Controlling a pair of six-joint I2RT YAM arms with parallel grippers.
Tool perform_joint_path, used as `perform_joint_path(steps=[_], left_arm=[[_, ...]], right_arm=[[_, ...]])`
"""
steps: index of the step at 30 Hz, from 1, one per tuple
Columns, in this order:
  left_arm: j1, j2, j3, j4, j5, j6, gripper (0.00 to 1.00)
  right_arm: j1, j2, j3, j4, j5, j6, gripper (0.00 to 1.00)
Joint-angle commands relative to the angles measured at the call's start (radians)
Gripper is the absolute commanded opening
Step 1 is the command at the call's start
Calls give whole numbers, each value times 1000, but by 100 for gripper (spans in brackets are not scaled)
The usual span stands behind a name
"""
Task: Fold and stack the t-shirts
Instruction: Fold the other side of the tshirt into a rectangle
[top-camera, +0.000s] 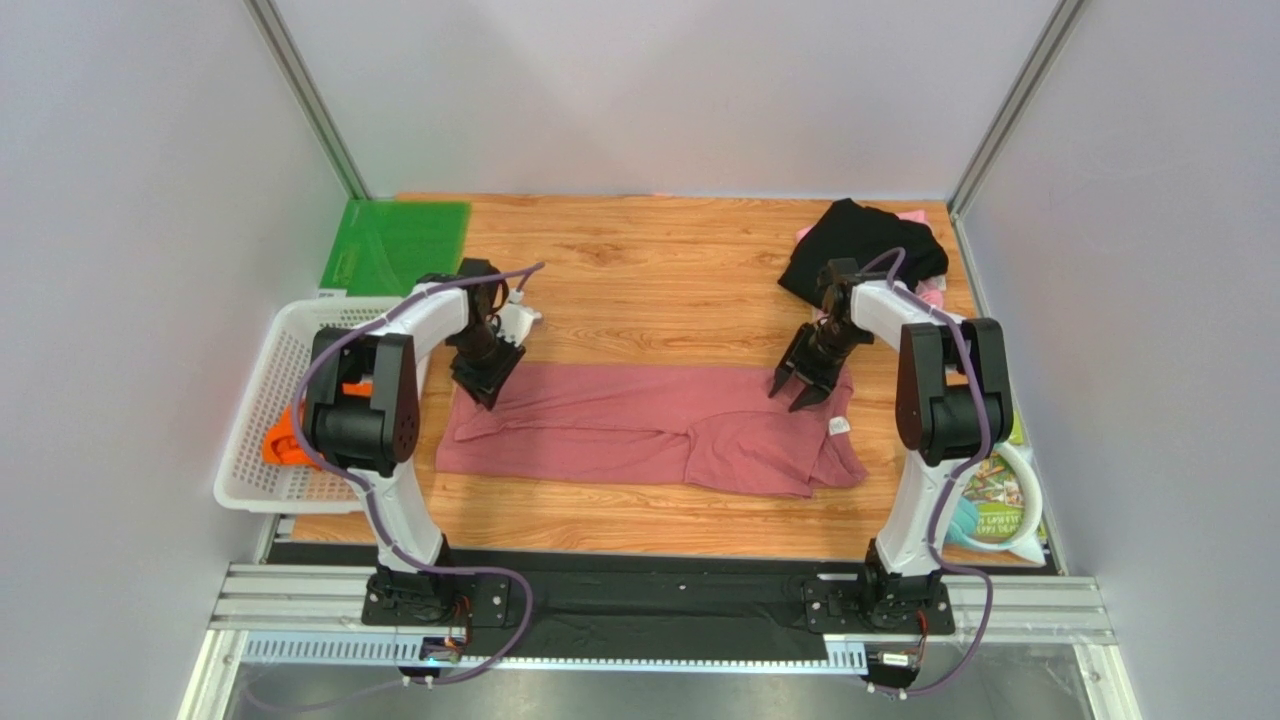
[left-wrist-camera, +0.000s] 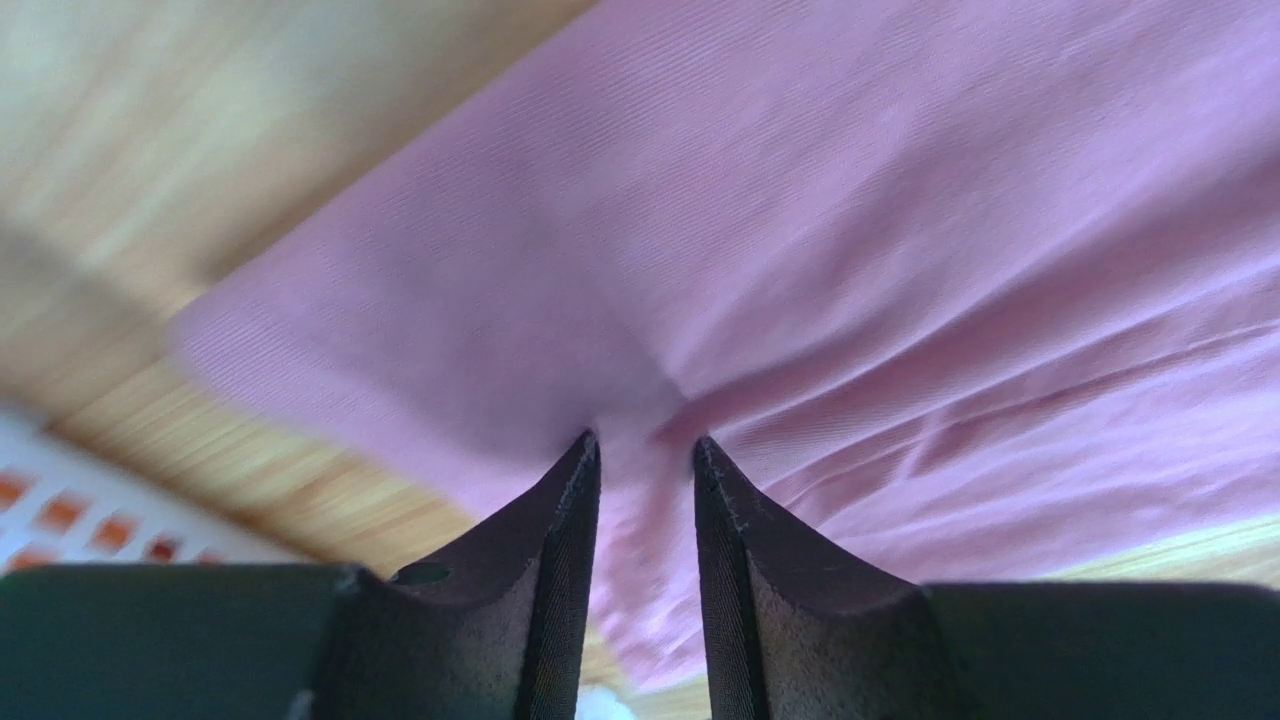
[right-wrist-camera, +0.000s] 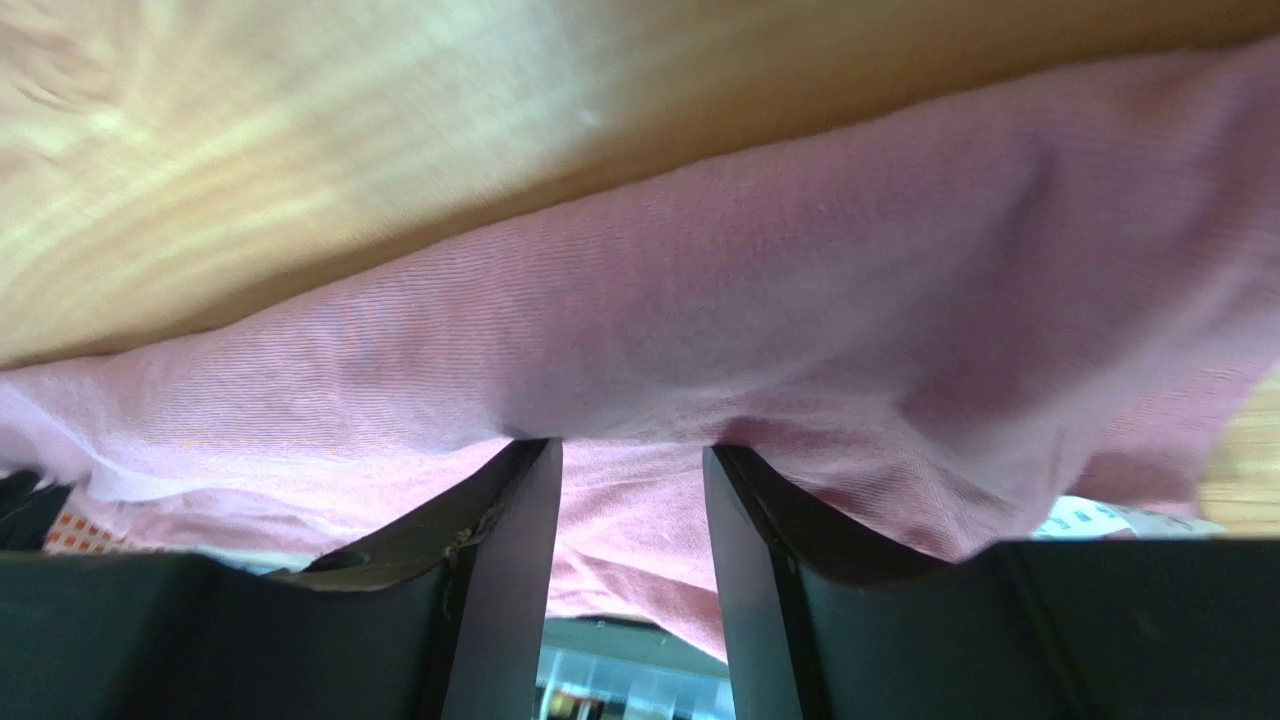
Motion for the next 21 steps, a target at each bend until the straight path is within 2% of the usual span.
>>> perform_joint_path(steps=[1,6,10,16,21], left_arm=[[16,-124,106,-18,-25,-15,37],[-62,-269,157,-113,29,-44,39],[-117,-333,164,-170,130,-67,40],[-203,-323,98,-156,146,-87,40],[-263,-289,101,-133,129,-94,40]], right_arm=[[-14,-50,72,16,96,-46,47],[7,-190,74,-41,134,-50,47],[33,-352,15,-67,134,-43,48],[95,-561,-257,-45,73,35,47],[128,-643,-412,-26,122,73,47]])
